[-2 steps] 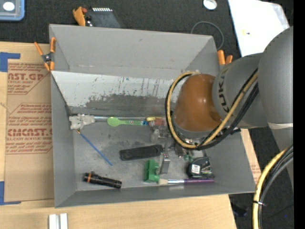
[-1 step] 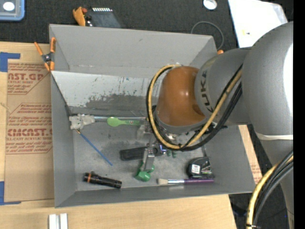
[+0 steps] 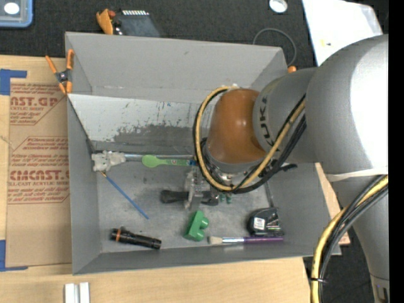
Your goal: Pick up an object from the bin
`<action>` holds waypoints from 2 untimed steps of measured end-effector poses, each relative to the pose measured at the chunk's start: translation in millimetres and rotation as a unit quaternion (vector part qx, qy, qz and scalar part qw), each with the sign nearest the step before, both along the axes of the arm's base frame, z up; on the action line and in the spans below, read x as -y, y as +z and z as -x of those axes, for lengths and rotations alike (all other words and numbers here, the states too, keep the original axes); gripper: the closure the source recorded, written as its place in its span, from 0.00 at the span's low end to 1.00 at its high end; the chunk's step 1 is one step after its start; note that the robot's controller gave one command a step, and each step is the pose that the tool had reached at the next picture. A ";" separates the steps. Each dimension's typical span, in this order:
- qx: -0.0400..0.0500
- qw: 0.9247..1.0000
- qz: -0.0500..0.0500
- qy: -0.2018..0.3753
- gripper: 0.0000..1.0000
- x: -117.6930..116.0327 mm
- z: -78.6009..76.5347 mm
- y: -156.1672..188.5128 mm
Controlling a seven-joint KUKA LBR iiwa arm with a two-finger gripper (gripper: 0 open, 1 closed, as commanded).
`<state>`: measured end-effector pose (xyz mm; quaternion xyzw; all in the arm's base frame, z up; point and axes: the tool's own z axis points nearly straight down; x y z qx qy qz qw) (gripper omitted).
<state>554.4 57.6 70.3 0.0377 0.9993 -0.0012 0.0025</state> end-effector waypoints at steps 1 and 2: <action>0.000 1.000 0.000 0.000 1.00 0.0 0.0 0.0; 0.000 1.000 0.000 0.000 1.00 -0.1 0.0 0.0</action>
Offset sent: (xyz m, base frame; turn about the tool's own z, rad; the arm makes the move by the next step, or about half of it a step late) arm 0.0000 0.0000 0.0000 0.0000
